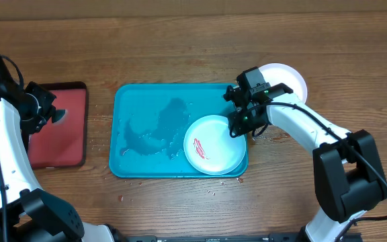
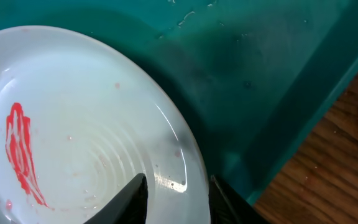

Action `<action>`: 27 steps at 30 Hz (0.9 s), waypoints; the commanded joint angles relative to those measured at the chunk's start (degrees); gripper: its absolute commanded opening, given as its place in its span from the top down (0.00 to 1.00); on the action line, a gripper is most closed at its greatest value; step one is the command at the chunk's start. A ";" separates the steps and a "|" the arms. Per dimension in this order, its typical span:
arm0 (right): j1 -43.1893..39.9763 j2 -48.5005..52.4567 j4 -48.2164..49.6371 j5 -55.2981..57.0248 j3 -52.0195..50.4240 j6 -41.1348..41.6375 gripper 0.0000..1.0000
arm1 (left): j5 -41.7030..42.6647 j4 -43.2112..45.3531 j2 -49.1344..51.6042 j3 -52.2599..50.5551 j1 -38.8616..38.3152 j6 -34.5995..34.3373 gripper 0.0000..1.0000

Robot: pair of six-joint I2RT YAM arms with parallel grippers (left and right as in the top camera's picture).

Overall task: Clean dirty plates on tray and stack at the side
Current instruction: 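Grasp the blue-rimmed white plate's rim with right gripper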

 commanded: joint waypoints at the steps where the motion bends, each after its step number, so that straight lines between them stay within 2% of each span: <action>1: 0.90 0.44 0.57 1.40 -0.66 1.64 0.66 | 0.42 0.22 0.28 -0.24 -0.44 1.38 0.96; 11: 0.90 4.35 0.55 2.40 -1.09 3.26 0.67 | 0.48 0.11 0.28 -0.42 -0.44 1.40 0.96; 13: 0.90 4.66 0.37 0.63 -1.09 3.48 0.74 | 1.03 0.11 0.28 -0.70 -0.46 1.40 0.96; 14: 0.90 4.68 0.48 -0.28 -1.09 4.83 0.78 | 1.51 0.24 0.28 -0.98 -0.57 1.42 0.96; 15: 0.96 4.68 1.07 -1.53 -1.09 8.24 0.90 | 3.08 0.28 0.28 -1.46 -1.09 2.01 0.96; 17: 1.22 4.68 1.86 -1.49 -1.09 12.98 0.96 | 5.40 0.92 0.28 -2.01 -2.38 4.31 0.96; 18: 1.36 4.68 2.14 -1.49 -1.09 14.80 0.96 | 6.27 1.09 0.28 -2.05 -3.04 5.20 0.96; 20: 2.01 4.68 3.19 -1.49 -1.09 23.91 0.96 | 8.46 2.03 0.28 -2.10 -7.19 9.27 0.96; 22: 2.43 4.68 3.85 -1.49 -1.09 28.35 0.96 | 8.39 2.14 0.31 -2.10 -10.38 10.73 0.96; 27: 4.44 4.70 6.47 -1.49 -1.09 31.76 0.96 | 8.33 1.84 0.46 -2.12 -20.33 15.41 0.96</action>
